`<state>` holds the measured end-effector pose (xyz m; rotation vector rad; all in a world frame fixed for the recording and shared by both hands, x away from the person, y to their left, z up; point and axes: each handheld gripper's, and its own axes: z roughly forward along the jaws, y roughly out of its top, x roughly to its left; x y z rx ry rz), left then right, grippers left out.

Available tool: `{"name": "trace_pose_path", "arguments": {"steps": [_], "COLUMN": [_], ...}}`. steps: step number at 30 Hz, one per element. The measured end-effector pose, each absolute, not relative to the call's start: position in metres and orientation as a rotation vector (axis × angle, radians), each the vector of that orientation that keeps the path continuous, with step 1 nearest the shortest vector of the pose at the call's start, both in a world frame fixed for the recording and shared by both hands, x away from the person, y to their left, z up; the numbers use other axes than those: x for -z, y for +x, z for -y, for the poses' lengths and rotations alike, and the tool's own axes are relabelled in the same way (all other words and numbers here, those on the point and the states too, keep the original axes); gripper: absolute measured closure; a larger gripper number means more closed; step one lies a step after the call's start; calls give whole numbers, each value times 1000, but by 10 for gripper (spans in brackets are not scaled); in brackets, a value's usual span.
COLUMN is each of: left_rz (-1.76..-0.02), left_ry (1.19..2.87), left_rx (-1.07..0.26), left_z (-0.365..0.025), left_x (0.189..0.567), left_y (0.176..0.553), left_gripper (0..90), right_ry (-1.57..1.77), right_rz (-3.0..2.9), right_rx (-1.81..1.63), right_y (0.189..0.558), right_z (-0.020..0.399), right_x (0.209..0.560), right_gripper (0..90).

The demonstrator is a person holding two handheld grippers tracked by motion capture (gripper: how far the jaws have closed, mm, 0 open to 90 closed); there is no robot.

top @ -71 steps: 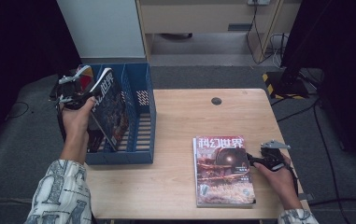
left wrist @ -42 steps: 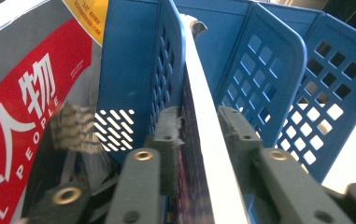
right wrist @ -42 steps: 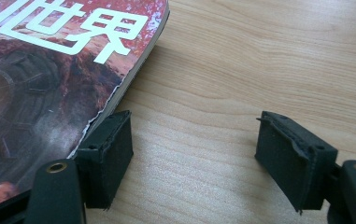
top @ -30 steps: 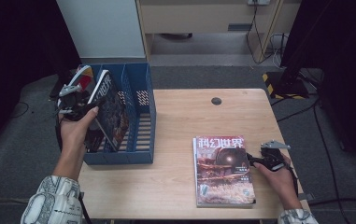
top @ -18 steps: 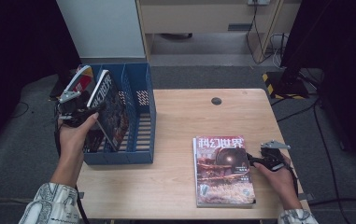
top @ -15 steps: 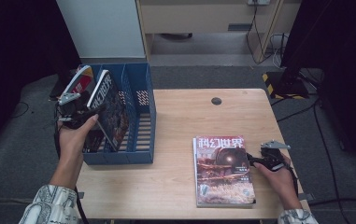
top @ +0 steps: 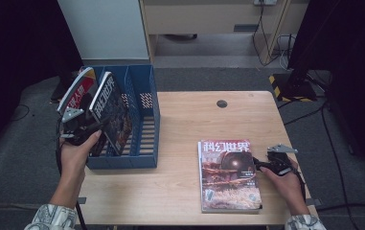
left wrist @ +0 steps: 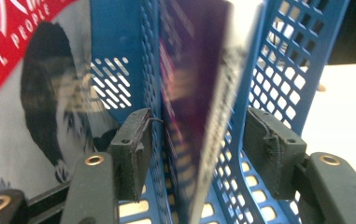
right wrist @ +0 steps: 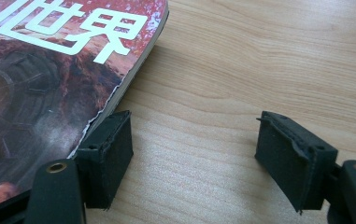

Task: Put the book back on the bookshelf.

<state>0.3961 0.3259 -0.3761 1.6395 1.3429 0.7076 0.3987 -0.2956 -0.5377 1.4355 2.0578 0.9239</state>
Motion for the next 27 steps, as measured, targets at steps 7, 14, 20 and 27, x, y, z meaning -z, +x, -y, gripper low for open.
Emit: {"name": "trace_pose_path", "arguments": {"steps": [7, 14, 20, 27], "left_rz": [-1324, -1294, -1250, -1177], "left_ry": [1666, 1686, 1697, 1749], "left_rx": [-722, -705, -662, -617], "left_z": [-322, -317, -303, -272], "left_x": [387, 402, 407, 407], "left_y": [382, 366, 356, 357], "left_gripper": [420, 431, 439, 414], "right_ry": [1440, 1440, 1443, 1440], "right_rz": [-2059, -2059, -2058, -2056], "right_rx": [-922, -922, -923, -921], "right_y": [399, 399, 398, 399], "right_z": [296, 296, 295, 296], "right_x": [537, 537, 537, 538], "right_gripper": [272, 272, 272, 265]}}
